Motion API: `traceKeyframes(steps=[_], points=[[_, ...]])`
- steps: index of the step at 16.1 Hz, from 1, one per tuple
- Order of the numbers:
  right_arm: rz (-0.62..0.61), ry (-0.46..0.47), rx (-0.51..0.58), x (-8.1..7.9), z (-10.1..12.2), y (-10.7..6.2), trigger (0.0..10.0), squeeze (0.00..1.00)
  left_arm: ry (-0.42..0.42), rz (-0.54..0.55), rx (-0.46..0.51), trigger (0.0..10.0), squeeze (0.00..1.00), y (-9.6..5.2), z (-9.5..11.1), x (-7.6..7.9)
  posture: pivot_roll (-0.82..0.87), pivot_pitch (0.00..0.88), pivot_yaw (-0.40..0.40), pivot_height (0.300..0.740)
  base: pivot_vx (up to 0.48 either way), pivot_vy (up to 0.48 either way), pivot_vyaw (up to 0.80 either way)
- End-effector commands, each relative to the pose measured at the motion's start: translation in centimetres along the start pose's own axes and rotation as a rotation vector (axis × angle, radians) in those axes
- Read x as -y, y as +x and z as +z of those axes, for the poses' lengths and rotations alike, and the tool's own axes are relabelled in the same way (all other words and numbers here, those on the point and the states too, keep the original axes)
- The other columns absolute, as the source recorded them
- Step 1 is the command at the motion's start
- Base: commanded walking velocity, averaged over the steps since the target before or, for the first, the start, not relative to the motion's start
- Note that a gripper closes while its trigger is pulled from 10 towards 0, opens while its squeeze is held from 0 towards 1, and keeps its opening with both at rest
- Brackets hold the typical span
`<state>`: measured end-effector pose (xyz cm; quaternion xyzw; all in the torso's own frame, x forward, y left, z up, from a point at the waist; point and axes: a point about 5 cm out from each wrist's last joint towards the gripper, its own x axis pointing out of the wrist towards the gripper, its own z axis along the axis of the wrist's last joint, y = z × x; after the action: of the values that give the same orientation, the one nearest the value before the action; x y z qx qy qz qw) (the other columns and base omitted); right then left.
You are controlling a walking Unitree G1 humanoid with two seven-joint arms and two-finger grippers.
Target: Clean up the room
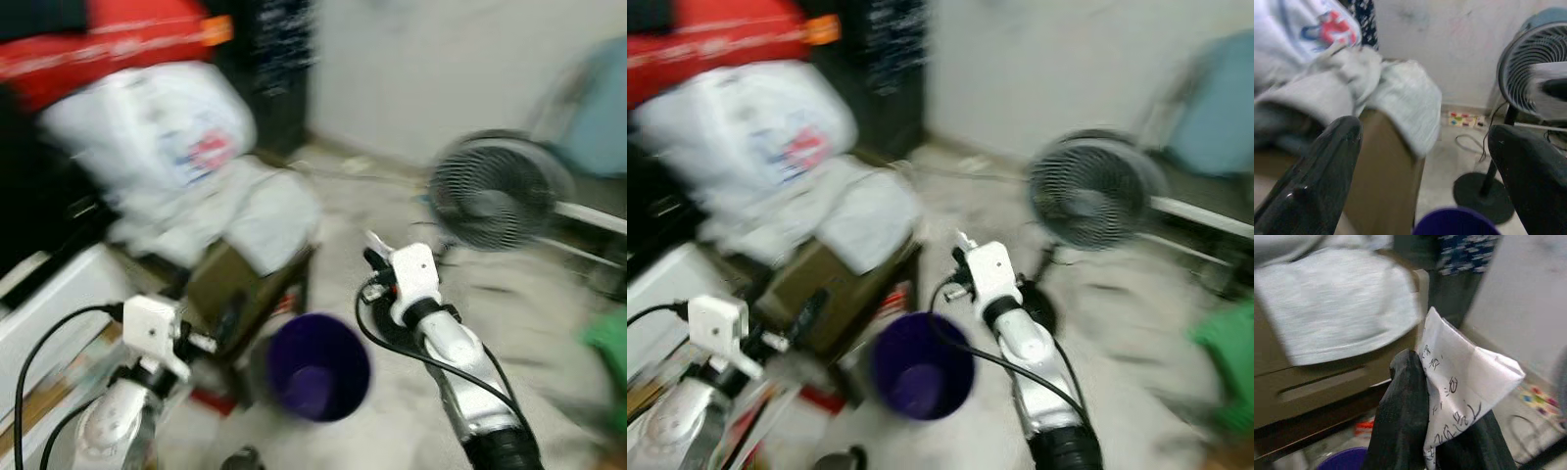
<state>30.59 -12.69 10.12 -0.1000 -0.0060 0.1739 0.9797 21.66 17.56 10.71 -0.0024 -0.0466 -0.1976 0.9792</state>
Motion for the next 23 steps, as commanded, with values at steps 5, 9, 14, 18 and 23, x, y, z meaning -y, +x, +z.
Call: traceKeyframes(steps=[5, 9, 14, 18, 23], points=[[-0.098, -0.011, -0.076, 2.5, -1.6, -0.8, 10.0, 0.0, -0.057, -0.203, -0.019, 10.0, 0.0, -0.6, 1.3, 2.0, 0.11, 0.229, -0.016, 0.74, 0.0, 0.0, 0.16], [-0.169, -0.018, -0.175, 3.6, -4.3, -2.4, 10.0, 0.0, -0.107, -0.332, -0.053, 10.0, 0.0, -1.0, 2.3, 3.4, 0.13, 0.259, 0.007, 0.74, 0.0, 0.0, 0.0], [-0.192, -0.016, -0.258, 4.0, -6.7, -3.5, 10.0, 0.0, -0.106, -0.366, -0.09, 10.0, 0.0, -1.8, 3.1, 3.2, 0.16, 0.315, 0.038, 0.74, 0.0, 0.0, 0.0], [-0.244, 0.002, -0.346, 4.9, -8.5, -3.0, 10.0, 0.0, -0.104, -0.385, -0.117, 10.0, 0.0, -2.0, 3.9, 3.2, 0.21, 0.356, 0.089, 0.74, 0.0, 0.0, 0.0], [-0.26, 0.012, -0.264, 4.9, -6.4, -0.4, 10.0, 0.0, -0.089, -0.359, -0.132, 10.0, 0.0, -2.5, 4.3, 2.4, 0.24, 0.37, 0.121, 0.74, 0.0, 0.0, 0.0]])
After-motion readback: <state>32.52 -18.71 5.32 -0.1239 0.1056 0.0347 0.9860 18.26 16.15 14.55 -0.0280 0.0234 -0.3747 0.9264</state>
